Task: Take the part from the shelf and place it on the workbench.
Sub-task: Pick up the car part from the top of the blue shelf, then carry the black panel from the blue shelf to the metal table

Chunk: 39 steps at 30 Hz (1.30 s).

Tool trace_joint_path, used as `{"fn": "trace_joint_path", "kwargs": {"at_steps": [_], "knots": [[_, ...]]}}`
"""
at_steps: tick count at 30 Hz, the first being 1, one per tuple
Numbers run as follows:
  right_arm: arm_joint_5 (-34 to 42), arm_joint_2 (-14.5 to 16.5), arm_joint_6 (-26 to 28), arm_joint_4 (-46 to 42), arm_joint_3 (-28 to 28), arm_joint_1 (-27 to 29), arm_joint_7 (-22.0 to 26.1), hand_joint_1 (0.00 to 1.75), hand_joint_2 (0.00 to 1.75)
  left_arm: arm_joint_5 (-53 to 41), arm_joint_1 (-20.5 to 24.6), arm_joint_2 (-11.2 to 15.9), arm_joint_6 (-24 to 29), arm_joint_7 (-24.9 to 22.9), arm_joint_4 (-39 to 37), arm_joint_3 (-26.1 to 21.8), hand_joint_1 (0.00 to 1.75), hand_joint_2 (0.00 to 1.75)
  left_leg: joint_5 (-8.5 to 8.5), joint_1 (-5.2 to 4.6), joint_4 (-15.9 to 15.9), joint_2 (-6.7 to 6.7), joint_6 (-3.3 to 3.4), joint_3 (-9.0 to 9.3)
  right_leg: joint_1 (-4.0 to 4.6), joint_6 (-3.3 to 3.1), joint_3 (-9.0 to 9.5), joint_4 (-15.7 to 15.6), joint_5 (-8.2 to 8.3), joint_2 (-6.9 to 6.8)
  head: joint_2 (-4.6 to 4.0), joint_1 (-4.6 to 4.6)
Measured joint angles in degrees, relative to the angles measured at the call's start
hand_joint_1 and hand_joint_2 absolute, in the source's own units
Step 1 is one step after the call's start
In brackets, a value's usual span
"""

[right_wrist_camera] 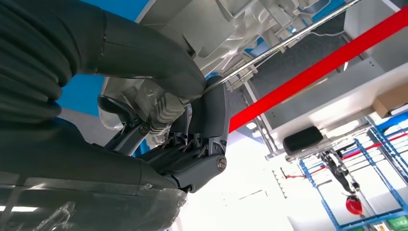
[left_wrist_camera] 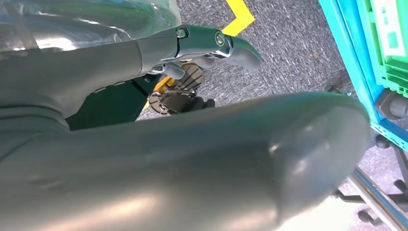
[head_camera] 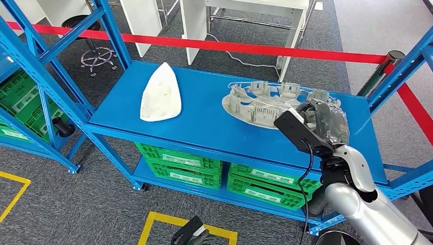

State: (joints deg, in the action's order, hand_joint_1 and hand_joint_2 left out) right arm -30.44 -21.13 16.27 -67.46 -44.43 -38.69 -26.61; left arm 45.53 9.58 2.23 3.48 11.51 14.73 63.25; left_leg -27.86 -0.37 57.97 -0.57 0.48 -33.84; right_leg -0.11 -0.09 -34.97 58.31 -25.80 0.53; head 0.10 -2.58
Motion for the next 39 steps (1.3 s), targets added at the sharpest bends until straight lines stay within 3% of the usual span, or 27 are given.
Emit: {"fn": "trace_joint_path", "kwargs": {"at_steps": [18,39], "knots": [[2.0,-2.3,2.3,-5.9,0.0,-0.6,-0.3,1.75,1.75,0.4,0.0,-0.1,0.1,0.1,0.0,0.0,0.00,0.00,0.00,0.00,0.0,0.00,0.00,0.00,0.00,-0.02,-0.01,0.0,-0.01,0.00,0.00,0.00],[8.1,-2.5,4.6,-19.2,0.0,-1.8,3.4,1.75,1.75,0.4,0.0,-0.1,0.0,0.6,0.0,0.0,0.00,0.00,0.00,0.00,0.0,0.00,0.00,0.00,0.00,-0.03,0.00,0.0,-0.02,-0.01,0.00,0.01]]}}
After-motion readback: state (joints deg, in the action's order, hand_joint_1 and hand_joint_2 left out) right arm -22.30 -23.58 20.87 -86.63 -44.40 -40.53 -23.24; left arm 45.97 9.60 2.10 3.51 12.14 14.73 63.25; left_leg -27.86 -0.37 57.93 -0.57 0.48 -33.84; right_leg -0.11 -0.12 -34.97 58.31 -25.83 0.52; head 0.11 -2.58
